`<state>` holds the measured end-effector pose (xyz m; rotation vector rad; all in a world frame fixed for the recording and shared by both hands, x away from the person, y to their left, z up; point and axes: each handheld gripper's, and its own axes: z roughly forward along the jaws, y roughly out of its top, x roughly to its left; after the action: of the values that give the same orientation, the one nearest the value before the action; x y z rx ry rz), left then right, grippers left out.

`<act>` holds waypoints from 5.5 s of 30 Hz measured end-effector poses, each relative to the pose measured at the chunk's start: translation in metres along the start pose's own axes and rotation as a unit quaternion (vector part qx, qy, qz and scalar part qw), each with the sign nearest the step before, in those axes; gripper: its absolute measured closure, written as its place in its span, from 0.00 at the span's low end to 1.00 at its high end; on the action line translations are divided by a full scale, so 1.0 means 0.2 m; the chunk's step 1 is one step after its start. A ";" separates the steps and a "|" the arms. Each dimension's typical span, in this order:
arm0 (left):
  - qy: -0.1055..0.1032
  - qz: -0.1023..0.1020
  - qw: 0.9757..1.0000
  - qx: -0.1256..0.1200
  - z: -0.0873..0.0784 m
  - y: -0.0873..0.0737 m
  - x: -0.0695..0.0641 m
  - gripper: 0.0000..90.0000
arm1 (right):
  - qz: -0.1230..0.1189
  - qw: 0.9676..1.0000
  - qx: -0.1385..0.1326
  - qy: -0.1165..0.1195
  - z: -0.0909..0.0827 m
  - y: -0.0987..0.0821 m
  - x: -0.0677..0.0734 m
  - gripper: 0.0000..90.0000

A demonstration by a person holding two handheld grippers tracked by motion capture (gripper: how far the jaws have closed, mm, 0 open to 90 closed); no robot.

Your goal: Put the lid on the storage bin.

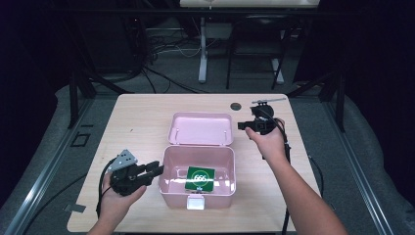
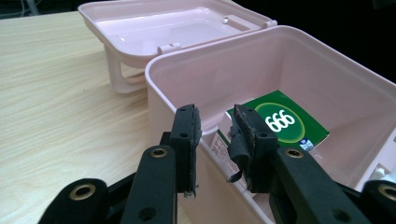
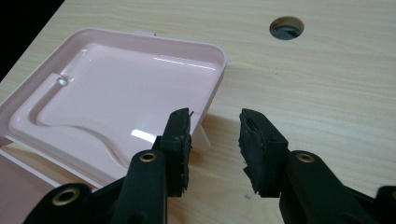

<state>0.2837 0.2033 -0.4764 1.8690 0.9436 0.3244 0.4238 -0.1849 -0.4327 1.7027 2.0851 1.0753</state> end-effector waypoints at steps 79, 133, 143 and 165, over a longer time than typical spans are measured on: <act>0.009 0.001 1.000 0.003 0.02 -0.04 0.00 0.89 | 0.055 0.998 0.018 -0.034 0.25 0.20 0.09 0.96; 0.014 -0.003 1.000 -0.001 0.02 -0.04 -0.01 0.89 | -0.044 0.993 -0.113 -0.005 -0.19 0.05 0.24 0.97; 0.014 -0.005 1.000 0.000 0.02 -0.04 -0.01 0.89 | -0.062 0.988 -0.143 0.000 -0.26 -0.03 0.27 0.97; 0.015 -0.004 1.000 -0.001 0.02 -0.05 -0.01 0.89 | -0.114 0.971 -0.209 -0.021 -0.36 -0.26 0.35 0.96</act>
<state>0.2809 0.2009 -0.4860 1.8626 0.9711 0.3502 0.3204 -0.1503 -0.3985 1.2436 1.8090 1.2788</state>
